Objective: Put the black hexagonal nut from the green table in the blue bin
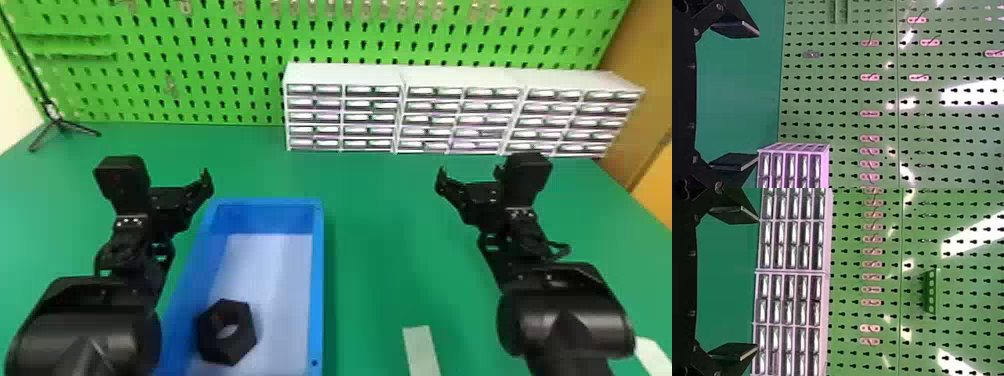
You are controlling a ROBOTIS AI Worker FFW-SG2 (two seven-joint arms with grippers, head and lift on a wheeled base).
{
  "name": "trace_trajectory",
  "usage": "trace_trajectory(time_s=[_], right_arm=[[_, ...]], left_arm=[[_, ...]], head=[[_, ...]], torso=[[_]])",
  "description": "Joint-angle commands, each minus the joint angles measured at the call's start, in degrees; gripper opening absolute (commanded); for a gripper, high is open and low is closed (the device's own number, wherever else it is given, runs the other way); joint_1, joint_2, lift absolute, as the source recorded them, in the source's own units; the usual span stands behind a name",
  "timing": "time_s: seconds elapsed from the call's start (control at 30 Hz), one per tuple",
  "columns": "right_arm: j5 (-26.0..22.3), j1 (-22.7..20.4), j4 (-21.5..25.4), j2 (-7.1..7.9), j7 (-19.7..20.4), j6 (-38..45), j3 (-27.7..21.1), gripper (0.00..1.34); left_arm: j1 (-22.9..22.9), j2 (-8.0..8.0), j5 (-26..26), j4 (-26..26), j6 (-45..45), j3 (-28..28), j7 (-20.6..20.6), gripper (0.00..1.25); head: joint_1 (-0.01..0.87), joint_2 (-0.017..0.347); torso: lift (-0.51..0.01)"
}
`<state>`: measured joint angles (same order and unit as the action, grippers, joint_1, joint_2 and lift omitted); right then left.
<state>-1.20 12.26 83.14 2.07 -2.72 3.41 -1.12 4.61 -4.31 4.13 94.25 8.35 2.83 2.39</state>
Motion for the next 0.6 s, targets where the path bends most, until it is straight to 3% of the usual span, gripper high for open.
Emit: trace_trajectory(time_s=[0.0,0.57], right_arm=[[-0.3,0.0,0.0,-0.13,0.0,-0.1,-0.2,1.18],[-1.1,-0.2,-0.1,-0.57,0.2,-0.1,-0.3,1.18]], left_arm=[[0.0,0.0,0.1,0.0,0.0,0.0,0.0,1.08],[0.0,0.0,0.4,-0.1,0.0,0.0,0.1,1.08]], head=[[0.683,0.028],[0.683,0.028]], torso=[[-0.096],[-0.096]])
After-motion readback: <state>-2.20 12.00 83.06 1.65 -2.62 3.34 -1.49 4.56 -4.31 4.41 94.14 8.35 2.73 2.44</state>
